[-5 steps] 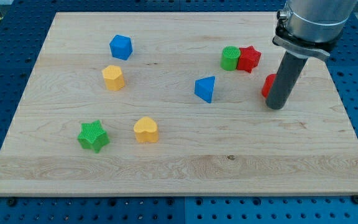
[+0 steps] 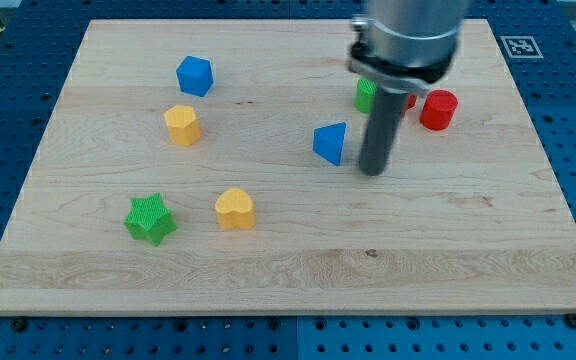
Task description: Move the triangle to the top right of the cube
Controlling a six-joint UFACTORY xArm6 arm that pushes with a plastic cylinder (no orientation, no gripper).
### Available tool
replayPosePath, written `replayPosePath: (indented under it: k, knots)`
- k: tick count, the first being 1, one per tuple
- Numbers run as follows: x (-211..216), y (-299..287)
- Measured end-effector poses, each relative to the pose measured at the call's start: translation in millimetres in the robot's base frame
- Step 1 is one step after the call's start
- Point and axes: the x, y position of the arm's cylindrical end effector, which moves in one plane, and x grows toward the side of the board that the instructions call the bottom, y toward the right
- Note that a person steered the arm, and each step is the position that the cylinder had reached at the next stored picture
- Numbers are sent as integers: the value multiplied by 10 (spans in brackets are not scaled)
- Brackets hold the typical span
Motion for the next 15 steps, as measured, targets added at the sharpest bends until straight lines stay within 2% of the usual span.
replayPosePath:
  k: [1,2,3,5,7,8,10,12,13,14,15]
  knots:
    - [-83,-422]
    - [-274,-492]
    - [-333,-455]
    - [-151,143]
    - [-343,143]
    - [-441,-66]
    - [-578,-879]
    - [-941,-1397]
    - [-668,-1290]
    - [-790,-920]
    - [-1131,-866]
